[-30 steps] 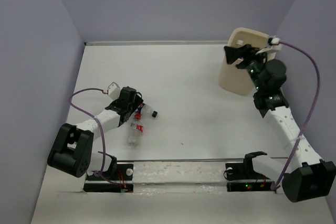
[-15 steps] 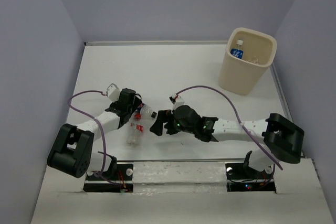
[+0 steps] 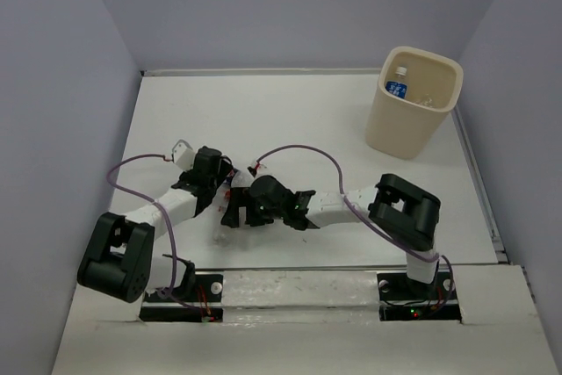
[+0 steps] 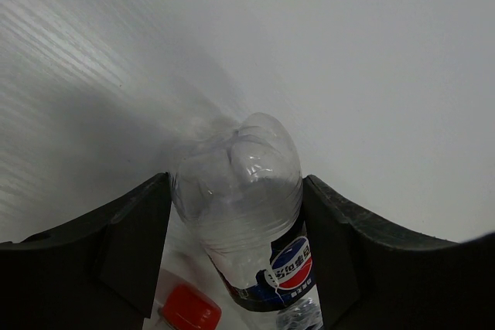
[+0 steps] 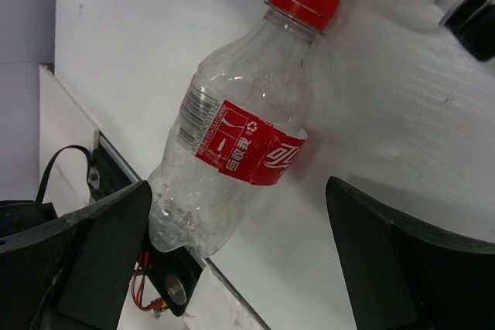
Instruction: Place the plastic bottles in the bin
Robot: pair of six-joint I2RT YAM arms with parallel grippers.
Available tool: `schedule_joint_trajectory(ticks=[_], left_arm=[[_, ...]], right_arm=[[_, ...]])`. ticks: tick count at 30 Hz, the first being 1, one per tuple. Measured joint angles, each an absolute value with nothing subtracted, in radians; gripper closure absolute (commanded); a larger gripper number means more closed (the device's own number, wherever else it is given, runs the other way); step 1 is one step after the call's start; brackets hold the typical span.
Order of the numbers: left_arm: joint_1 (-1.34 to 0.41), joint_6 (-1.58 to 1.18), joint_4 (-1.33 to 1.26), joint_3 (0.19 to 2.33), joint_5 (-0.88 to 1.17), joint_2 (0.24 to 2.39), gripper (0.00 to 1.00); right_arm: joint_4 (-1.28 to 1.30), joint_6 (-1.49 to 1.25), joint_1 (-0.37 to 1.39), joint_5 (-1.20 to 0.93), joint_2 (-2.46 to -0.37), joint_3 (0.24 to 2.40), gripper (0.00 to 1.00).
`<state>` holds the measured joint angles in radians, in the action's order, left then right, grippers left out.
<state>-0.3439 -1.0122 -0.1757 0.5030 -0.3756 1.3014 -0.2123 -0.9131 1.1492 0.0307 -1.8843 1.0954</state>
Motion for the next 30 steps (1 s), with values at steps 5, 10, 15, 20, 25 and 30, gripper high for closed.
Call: schedule_joint_trajectory(ticks=[5,10,15,20,25,30], left_arm=[[-0.313,-1.015,-0.192,0.477,-0.394,1.243,0.77],[-0.283,-1.014,-0.206,0.43,-0.407,1.208,0.8],[-0.26,-1.016,-0.223,0.387,-0.413,1.202,0.81],[-0.253,-1.015,-0.221,0.387,-0.416,1.187,0.82],[-0.253,-1.015,-0.228,0.387,-0.392,1.148,0.82],[-0.253,-1.015,-0.23,0.4,-0.36,1.121,0.82]], right_arm=[[-0.213,-0.928,1.15,-0.019,-1.958,1.136,0.0],[-0.222,-0.93,1.149,-0.081,-2.002,1.19,0.05],[-0.248,-0.94,1.142,-0.126,-2.036,1.205,0.38],[-0.277,-0.946,1.138,-0.105,-1.996,1.154,0.66],[-0.265,-0.912,1.133,-0.02,-1.819,0.989,0.69],[-0.244,-0.877,1.095,0.043,-1.527,0.794,0.73]])
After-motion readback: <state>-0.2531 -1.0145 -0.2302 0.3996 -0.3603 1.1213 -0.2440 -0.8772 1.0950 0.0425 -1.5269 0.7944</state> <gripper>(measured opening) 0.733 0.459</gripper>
